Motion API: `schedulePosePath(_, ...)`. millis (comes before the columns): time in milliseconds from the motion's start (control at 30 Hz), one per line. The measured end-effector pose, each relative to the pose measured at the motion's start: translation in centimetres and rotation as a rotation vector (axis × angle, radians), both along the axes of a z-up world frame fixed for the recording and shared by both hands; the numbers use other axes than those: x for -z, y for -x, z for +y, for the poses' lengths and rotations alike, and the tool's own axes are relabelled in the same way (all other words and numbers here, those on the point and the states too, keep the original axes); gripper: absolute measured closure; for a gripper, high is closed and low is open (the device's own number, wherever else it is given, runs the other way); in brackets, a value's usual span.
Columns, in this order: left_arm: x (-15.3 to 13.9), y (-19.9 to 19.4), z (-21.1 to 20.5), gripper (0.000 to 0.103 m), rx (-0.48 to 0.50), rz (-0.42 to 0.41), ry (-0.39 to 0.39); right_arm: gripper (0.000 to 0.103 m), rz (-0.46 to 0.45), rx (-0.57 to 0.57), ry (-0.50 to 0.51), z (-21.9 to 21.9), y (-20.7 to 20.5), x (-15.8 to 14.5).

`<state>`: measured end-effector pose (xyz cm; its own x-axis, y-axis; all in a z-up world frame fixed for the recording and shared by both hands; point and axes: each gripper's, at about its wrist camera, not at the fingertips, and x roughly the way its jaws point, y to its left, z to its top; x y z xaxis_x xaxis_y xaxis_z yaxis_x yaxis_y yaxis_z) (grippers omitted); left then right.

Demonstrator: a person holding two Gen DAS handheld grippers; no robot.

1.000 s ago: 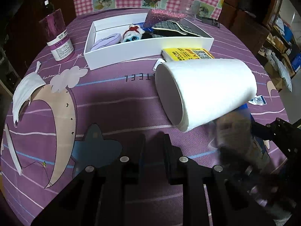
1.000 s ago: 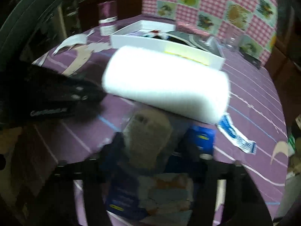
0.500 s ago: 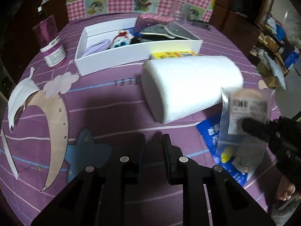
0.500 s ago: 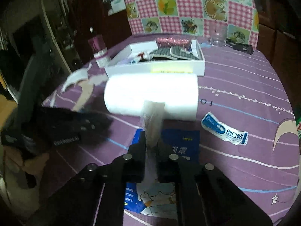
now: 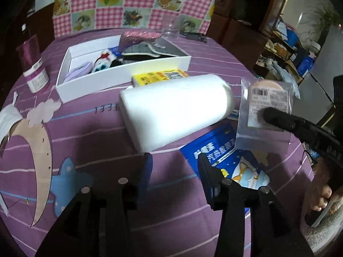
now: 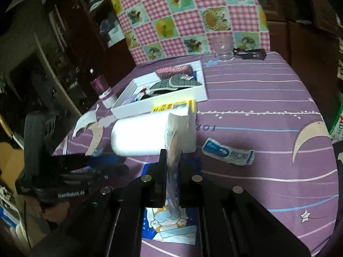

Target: Organize soft objects

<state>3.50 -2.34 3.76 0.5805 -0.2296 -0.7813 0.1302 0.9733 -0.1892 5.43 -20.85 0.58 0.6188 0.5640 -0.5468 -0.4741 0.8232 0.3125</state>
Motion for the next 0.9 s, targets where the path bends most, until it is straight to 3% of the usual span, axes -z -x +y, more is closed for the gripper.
schedulePosePath(333,-1.2,-1.0,-4.2,0.06,0.111,-0.04,-0.051,0.095,-0.071,0.244,-0.013,-4.2,-0.1,-1.5)
schedulePosePath(500,-2.3,-3.1,-7.0,0.06,0.175,-0.001,-0.019,0.095,-0.074,0.318,-0.022,-5.9,-0.4,-1.7)
schedulePosePath(700,-3.0,-5.9,-12.5,0.06,0.287,0.048,-0.053,0.095,-0.092,0.427,-0.075,-9.1,-0.1,-2.4)
schedulePosePath(800,-2.6,-7.6,-14.6,0.06,0.3,0.106,-0.049,0.095,-0.067,0.47,-0.118,-10.8,-0.3,-2.2)
schedulePosePath(900,-1.6,-9.3,-16.2,0.06,0.265,0.149,-0.118,0.095,-0.07,0.493,-0.11,-11.3,-0.4,-2.3)
